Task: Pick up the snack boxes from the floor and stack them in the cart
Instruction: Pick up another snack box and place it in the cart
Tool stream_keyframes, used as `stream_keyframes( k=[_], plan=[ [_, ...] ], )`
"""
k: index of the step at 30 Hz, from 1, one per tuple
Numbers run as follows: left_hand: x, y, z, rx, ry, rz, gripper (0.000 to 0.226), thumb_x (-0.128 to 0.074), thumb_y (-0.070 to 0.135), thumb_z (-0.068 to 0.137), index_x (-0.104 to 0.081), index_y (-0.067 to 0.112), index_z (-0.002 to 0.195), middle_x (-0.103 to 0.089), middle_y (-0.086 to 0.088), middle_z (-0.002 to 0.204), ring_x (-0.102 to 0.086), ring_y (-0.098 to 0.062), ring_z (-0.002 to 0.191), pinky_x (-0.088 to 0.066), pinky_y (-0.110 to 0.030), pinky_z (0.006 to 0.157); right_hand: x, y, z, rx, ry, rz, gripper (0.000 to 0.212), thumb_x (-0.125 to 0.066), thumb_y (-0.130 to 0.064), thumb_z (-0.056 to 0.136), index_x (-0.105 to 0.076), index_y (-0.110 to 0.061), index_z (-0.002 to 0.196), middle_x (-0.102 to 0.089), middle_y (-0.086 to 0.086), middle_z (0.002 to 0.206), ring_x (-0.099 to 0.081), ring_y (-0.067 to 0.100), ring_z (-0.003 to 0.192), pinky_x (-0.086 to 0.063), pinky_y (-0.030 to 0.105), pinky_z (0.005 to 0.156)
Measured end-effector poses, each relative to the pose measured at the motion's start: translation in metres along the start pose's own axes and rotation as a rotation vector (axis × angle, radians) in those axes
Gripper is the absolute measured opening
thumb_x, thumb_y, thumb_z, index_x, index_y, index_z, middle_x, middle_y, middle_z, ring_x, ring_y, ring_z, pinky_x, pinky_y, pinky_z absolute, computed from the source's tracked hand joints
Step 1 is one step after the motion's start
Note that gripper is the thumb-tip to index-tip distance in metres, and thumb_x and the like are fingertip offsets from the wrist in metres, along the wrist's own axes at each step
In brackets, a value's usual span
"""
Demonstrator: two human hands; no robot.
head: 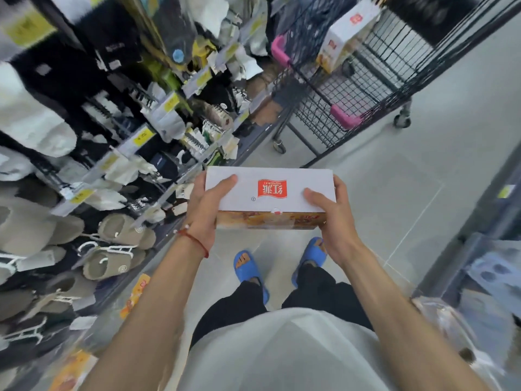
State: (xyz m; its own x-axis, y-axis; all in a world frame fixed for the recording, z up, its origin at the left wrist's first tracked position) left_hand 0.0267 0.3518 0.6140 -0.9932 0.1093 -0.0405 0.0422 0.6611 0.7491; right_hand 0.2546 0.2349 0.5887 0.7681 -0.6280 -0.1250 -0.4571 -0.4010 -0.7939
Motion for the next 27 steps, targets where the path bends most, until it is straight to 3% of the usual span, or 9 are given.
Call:
stream_keyframes(
  k=[2, 5, 8, 13, 18, 21, 24, 27],
  plan=[
    [-0.029, 0.005, 0.004, -0.003, -0.019, 0.015, 0.043, -0.076, 0.029, 0.087, -0.06, 0.024, 0.126, -0.076, -0.005, 0.113, -0.074, -0.025, 0.103, -0.062, -0.043, 0.074, 0.022, -0.012, 0.01, 0.018, 0.014, 0.011, 0.059, -0.082, -0.035, 0.073, -0.055, -0.038, 0.125, -0.067, 0.001, 0.132, -0.066, 0.03, 0.121, -0.054, 0.044, 0.09],
    [-0.08, 0.012, 0.007, -0.023, -0.049, 0.037, 0.045, -0.072, 0.024, 0.09, -0.058, 0.018, 0.132, -0.074, -0.007, 0.116, -0.073, -0.027, 0.102, -0.056, -0.029, 0.052, 0.06, -0.036, 0.027, 0.046, 0.04, 0.023, 0.067, -0.083, -0.037, 0.07, -0.052, -0.035, 0.131, -0.067, -0.001, 0.132, -0.066, 0.026, 0.121, -0.053, 0.053, 0.104],
    [-0.129, 0.019, 0.01, -0.057, -0.056, 0.042, 0.047, -0.073, 0.022, 0.088, -0.057, 0.017, 0.131, -0.074, -0.005, 0.114, -0.072, -0.027, 0.1, -0.053, -0.027, 0.049, 0.096, -0.064, 0.045, 0.074, 0.039, 0.023, 0.067, -0.081, -0.034, 0.074, -0.051, -0.035, 0.134, -0.067, -0.005, 0.131, -0.066, 0.021, 0.12, -0.053, 0.05, 0.104],
    [-0.203, 0.032, 0.023, -0.108, -0.052, 0.054, 0.045, -0.073, 0.026, 0.086, -0.06, 0.019, 0.128, -0.074, -0.008, 0.118, -0.072, -0.03, 0.107, -0.054, -0.029, 0.057, 0.144, -0.114, 0.075, 0.122, 0.015, 0.039, 0.065, -0.077, -0.029, 0.079, -0.048, -0.031, 0.137, -0.065, -0.004, 0.134, -0.067, 0.019, 0.119, -0.056, 0.032, 0.086],
    [-0.26, 0.057, 0.039, -0.173, -0.081, 0.03, 0.047, -0.073, 0.028, 0.081, -0.063, 0.018, 0.126, -0.073, -0.012, 0.12, -0.071, -0.027, 0.102, -0.051, -0.024, 0.055, 0.174, -0.16, 0.106, 0.197, 0.04, 0.014, 0.067, -0.076, -0.032, 0.08, -0.047, -0.028, 0.141, -0.064, -0.004, 0.133, -0.064, 0.018, 0.122, -0.055, 0.036, 0.099],
    [-0.283, 0.076, 0.059, -0.189, -0.078, 0.02, 0.05, -0.074, 0.031, 0.078, -0.062, 0.023, 0.126, -0.073, -0.009, 0.12, -0.07, -0.031, 0.11, -0.057, -0.036, 0.071, 0.18, -0.187, 0.133, 0.237, 0.054, 0.003, 0.065, -0.077, -0.03, 0.081, -0.05, -0.028, 0.14, -0.066, -0.003, 0.133, -0.064, 0.019, 0.123, -0.053, 0.043, 0.105],
    [-0.3, 0.1, 0.084, -0.204, -0.073, 0.004, 0.051, -0.078, 0.032, 0.078, -0.061, 0.025, 0.125, -0.073, -0.009, 0.12, -0.069, -0.034, 0.113, -0.052, -0.061, 0.098, 0.177, -0.215, 0.16, 0.267, 0.066, 0.009, 0.067, -0.077, -0.028, 0.081, -0.049, -0.027, 0.142, -0.067, -0.002, 0.132, -0.066, 0.018, 0.121, -0.055, 0.036, 0.101],
    [-0.319, 0.135, 0.112, -0.24, -0.075, 0.017, 0.049, -0.079, 0.033, 0.076, -0.063, 0.027, 0.121, -0.073, -0.008, 0.12, -0.068, -0.034, 0.114, -0.046, -0.066, 0.103, 0.17, -0.245, 0.187, 0.291, 0.095, 0.015, 0.071, -0.077, -0.03, 0.082, -0.046, -0.031, 0.145, -0.067, -0.007, 0.132, -0.064, 0.013, 0.121, -0.055, 0.029, 0.096]
  ],
)
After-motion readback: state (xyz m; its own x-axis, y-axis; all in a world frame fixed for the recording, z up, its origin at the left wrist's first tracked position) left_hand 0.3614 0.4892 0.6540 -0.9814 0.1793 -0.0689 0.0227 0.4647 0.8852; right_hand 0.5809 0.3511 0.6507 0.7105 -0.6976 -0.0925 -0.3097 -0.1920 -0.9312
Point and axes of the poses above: each hand's wrist, its own z-axis towards the middle knuckle, its own x-axis out of the back of the hand, y = z × x, the point moved 8 cm from there along z, towards the middle knuckle
